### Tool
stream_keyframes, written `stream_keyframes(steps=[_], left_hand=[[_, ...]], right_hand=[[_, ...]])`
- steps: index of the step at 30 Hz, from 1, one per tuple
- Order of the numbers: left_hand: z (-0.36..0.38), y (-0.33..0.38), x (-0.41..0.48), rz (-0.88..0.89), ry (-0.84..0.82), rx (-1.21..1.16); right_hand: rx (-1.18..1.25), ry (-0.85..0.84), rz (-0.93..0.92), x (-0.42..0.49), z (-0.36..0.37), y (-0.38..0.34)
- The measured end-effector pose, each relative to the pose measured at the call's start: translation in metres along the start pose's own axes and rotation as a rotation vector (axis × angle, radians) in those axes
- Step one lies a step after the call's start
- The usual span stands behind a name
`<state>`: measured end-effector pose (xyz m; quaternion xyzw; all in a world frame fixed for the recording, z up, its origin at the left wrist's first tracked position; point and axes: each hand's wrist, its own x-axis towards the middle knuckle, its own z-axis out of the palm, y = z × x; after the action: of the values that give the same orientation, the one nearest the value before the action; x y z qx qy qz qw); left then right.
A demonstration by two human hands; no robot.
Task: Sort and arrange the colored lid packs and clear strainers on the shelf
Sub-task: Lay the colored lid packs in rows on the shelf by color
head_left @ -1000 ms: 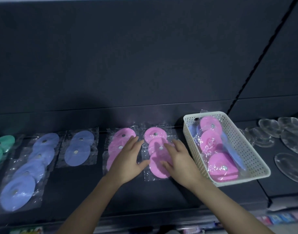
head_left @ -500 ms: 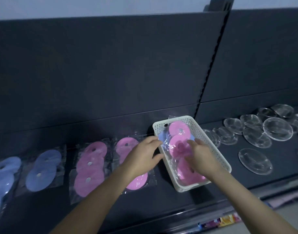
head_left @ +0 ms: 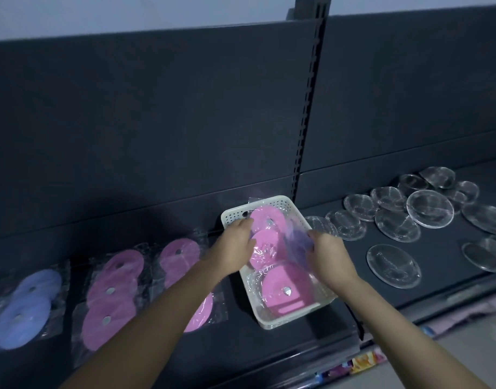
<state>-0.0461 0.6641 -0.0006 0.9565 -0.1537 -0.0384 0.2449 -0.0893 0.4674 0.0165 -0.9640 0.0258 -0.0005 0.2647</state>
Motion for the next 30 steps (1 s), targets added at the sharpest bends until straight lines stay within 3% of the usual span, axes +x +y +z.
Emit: stream_keyframes(steps=[6, 12, 14, 18, 24, 30], left_hand=[[0.014, 0.004, 0.031, -0.178, -0.016, -0.080], [0.020, 0.006, 0.037, -0.268, -0.055, -0.051], [0.018, 0.006, 0.036, -0.311, -0.050, -0.139], [0.009, 0.005, 0.030, -0.277, 0.095, -0.287], [-0.019, -0.002, 0.017, -0.204, 0.473, -0.351], [-0.035, -0.003, 0.002, -0.245, 0.450, -0.651]], right_hand=[[0.171, 0.053, 0.040, 0.009, -0.006, 0.004], [0.207, 0.086, 0.046, 0.014, -0.002, 0.013], [0.211, 0.094, 0.056, 0.015, 0.001, 0.017], [0.223, 0.120, 0.074, 0.019, 0.002, 0.020], [0.144, 0.115, -0.007, 0.018, 0.007, 0.019], [0.029, -0.069, -0.158, 0.011, 0.024, 0.012]])
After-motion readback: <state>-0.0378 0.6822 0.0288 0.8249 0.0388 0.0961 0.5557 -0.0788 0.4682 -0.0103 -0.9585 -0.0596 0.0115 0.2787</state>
